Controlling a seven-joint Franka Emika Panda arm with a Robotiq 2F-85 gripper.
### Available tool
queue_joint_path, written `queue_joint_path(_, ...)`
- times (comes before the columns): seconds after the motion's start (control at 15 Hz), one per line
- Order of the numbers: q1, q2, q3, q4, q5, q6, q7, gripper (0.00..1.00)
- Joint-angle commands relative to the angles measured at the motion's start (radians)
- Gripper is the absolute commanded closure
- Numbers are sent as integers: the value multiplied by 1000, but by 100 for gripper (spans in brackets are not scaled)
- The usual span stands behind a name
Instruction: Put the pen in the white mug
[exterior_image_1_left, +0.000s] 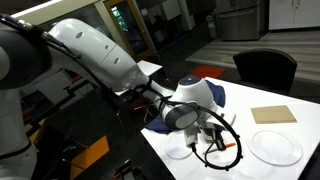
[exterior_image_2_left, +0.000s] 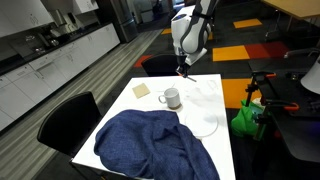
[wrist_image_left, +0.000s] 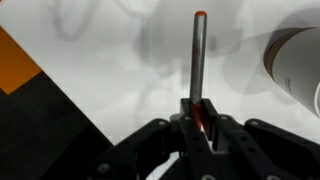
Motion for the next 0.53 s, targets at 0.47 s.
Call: queue_joint_path(0.47,52,-350,-10,-93,-190,-253,36,96)
